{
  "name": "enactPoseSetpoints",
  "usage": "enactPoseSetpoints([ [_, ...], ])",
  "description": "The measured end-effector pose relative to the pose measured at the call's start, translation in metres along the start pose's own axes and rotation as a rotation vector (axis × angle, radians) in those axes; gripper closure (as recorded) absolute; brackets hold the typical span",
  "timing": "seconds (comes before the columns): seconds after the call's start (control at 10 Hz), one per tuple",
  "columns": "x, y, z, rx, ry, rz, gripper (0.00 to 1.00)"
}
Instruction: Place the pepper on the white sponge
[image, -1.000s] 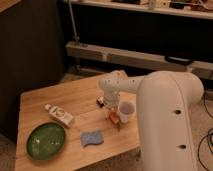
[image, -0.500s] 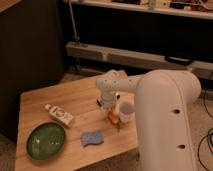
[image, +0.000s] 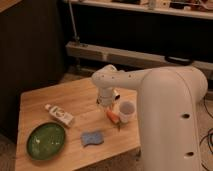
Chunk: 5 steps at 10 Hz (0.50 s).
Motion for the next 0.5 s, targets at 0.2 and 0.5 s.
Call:
enactPoseSetpoints([
  [0.2,0.012,-0.007,0.024,0.03,0.027,0.029,0.54],
  [0.5,0.021,-0.019,0.045,0.065,0.027,0.062,0.54],
])
